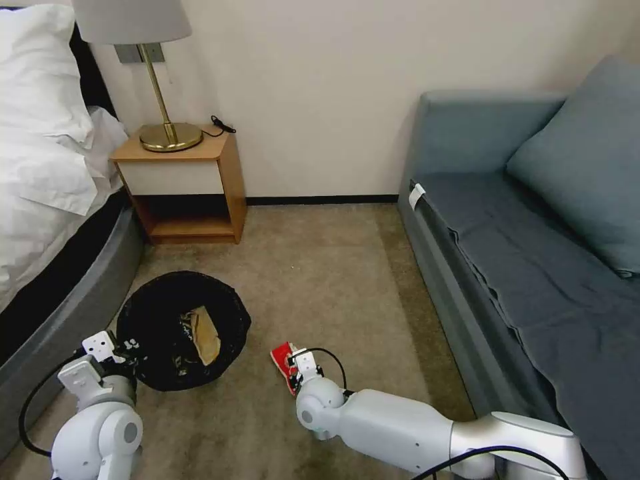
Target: Pick up the trash bin, then pick up the garbage on the floor and place it into the trash bin.
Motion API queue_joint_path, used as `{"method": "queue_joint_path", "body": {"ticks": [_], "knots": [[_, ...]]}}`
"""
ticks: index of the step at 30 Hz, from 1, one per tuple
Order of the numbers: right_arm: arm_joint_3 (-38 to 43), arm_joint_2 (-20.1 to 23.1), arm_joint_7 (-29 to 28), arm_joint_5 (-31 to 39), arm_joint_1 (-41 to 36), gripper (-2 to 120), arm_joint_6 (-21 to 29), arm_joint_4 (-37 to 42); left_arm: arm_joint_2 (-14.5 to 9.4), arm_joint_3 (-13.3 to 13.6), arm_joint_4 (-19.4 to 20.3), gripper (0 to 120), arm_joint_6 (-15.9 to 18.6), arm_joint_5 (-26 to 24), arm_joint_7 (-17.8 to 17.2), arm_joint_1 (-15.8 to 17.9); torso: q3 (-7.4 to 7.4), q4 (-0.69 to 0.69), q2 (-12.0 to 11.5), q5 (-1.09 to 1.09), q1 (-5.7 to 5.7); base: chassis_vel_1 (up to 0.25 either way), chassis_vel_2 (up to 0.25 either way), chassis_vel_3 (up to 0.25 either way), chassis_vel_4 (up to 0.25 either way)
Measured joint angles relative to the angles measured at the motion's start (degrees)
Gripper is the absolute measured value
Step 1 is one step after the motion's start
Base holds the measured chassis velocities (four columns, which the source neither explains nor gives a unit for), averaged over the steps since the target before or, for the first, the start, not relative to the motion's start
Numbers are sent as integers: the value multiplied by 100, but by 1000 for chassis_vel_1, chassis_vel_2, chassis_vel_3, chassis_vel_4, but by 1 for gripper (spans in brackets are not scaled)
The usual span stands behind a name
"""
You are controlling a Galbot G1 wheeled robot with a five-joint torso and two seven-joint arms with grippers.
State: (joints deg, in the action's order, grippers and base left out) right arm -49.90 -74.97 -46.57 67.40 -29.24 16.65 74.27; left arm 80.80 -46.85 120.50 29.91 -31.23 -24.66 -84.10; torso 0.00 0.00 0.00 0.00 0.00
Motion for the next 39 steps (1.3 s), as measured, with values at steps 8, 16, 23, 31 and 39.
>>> {"method": "queue_joint_path", "body": {"ticks": [8, 16, 23, 31, 39], "knots": [[709, 788, -125, -88, 133, 0, 114, 979, -62, 48, 37, 2, 38, -24, -9, 3, 0, 1, 0, 1, 0, 0, 0, 0, 0], [1870, 1772, -116, 195, 272, 0, 312, 2832, -84, 208, 66, 2, 50, -3, -13, -25, 0, -2, -1, 1, 0, 0, 0, 0, 0], [1875, 1496, -78, 724, 566, 0, 151, 3856, -55, 343, 90, 2, 106, 13, -30, -7, 0, 0, -1, 0, 0, 0, 0, 0, 0], [1023, 833, -121, 830, 636, 0, 35, 4048, -3, 484, 119, 2, 162, 3, -87, 62, 0, 1, -1, -1, 0, 0, 0, 0, 0], [463, 523, -111, 695, 583, 0, 14, 3844, 36, 520, 115, 2, 173, 0, -97, 89, 0, 0, 0, -1, 0, 0, 0, 0, 0]]}}
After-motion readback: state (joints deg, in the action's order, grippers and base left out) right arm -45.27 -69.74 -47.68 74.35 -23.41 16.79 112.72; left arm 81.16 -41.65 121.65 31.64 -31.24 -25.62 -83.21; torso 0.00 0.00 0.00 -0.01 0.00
